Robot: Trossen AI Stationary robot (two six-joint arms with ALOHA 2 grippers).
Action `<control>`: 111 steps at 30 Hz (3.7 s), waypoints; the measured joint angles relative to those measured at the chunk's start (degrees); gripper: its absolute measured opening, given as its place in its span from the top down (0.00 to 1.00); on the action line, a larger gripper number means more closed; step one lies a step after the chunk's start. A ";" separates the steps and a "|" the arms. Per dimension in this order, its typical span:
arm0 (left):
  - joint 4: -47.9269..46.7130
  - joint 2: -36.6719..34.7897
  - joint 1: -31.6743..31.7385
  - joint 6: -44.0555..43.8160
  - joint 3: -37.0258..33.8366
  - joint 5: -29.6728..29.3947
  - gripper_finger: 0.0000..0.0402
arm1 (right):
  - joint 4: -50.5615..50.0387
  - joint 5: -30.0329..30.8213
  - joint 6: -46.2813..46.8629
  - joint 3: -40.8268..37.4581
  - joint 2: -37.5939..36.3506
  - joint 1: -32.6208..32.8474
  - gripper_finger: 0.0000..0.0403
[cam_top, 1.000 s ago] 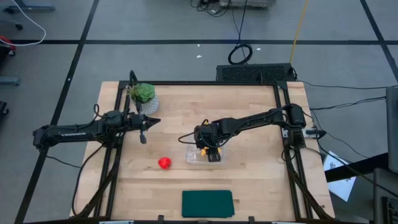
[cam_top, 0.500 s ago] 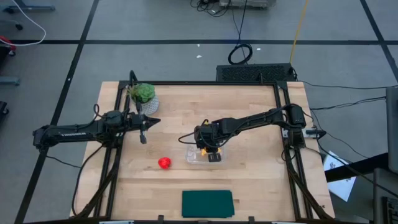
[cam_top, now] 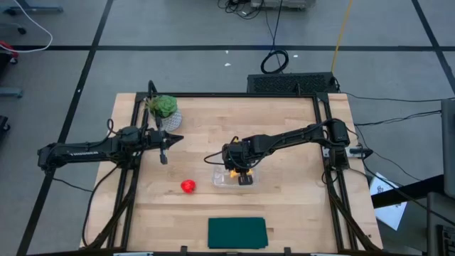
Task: Pick and placing Produce into tupperware
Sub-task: Put the apple into the transparent bin
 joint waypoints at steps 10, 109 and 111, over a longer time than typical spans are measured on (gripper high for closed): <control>-0.01 0.01 0.00 0.00 0.00 0.00 0.99 | -0.78 -0.24 0.23 0.00 -0.17 0.00 0.99; -1.14 0.01 0.06 -0.42 -0.02 -0.07 0.99 | 5.74 6.03 3.50 -18.32 -62.97 -0.81 0.99; -1.14 0.00 0.05 -0.42 -0.02 -0.07 0.99 | 7.84 5.80 3.45 -21.30 -65.52 -0.79 0.99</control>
